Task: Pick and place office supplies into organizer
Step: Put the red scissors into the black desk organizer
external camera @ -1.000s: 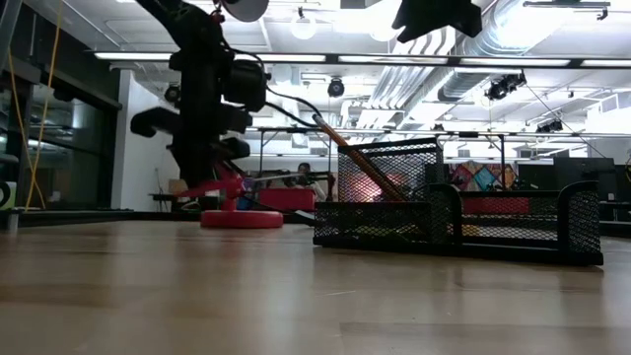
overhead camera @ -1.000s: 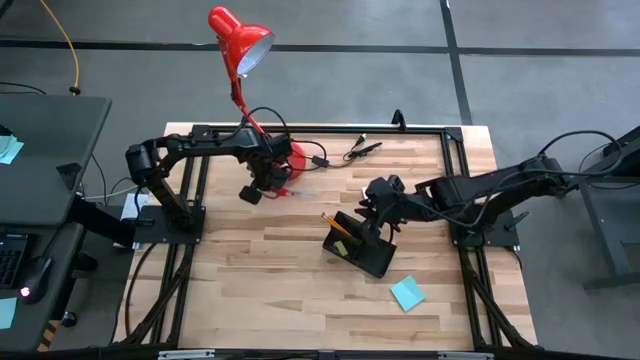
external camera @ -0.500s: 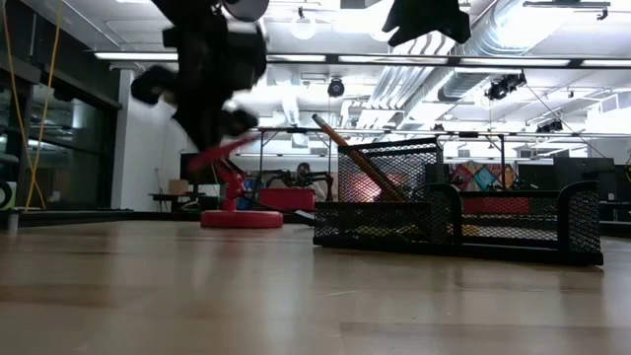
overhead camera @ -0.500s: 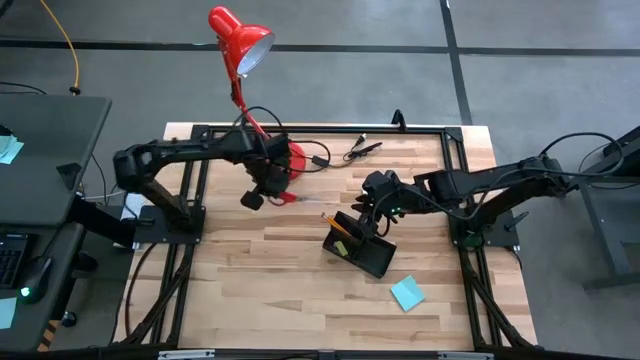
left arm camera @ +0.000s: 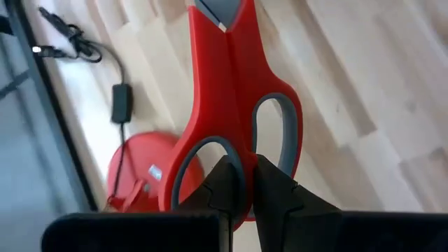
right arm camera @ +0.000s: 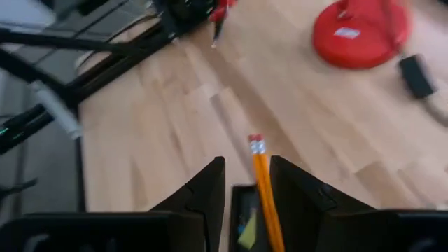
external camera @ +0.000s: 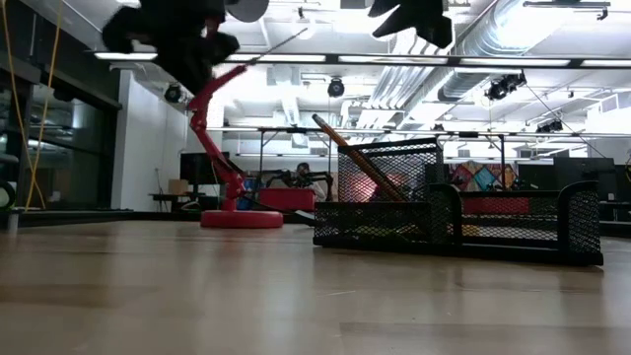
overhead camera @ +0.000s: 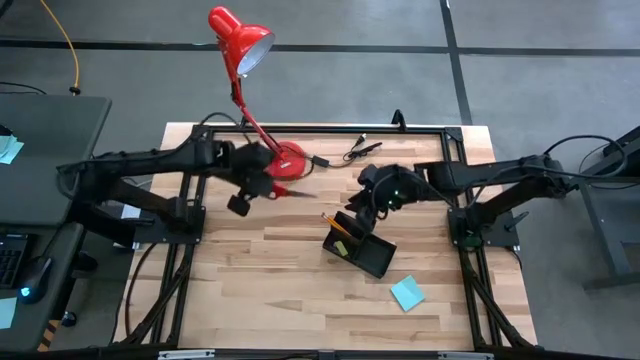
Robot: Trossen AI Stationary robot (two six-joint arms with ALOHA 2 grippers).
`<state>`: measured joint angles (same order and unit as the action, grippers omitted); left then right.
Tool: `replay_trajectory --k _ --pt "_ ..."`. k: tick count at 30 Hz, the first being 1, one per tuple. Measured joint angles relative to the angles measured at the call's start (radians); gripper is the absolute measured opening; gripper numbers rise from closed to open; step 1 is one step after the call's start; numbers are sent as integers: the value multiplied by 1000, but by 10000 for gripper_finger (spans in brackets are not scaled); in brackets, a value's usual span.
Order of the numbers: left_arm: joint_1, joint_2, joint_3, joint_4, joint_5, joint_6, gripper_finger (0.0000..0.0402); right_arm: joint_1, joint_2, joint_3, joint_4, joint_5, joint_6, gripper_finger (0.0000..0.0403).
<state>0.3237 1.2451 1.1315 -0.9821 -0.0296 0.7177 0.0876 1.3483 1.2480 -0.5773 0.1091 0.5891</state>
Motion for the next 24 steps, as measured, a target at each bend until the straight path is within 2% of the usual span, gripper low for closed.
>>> replay_trajectory --k 5,10,13,19,24 --pt "-143 -48 -22 -61 -184 -54 15 -89 -22 0 3 -173 -12 106" --pt "-278 -50 -24 -23 -268 -132 15 -209 -21 0 109 -353 5 107" --pt "-330 -50 -24 13 -280 -147 15 -277 6 0 139 -483 37 118" --pt "-358 -48 -24 62 -246 -138 15 -363 113 0 171 -710 60 195" --pt "-356 -29 -22 77 -220 -97 15 -379 212 0 263 -825 96 256"
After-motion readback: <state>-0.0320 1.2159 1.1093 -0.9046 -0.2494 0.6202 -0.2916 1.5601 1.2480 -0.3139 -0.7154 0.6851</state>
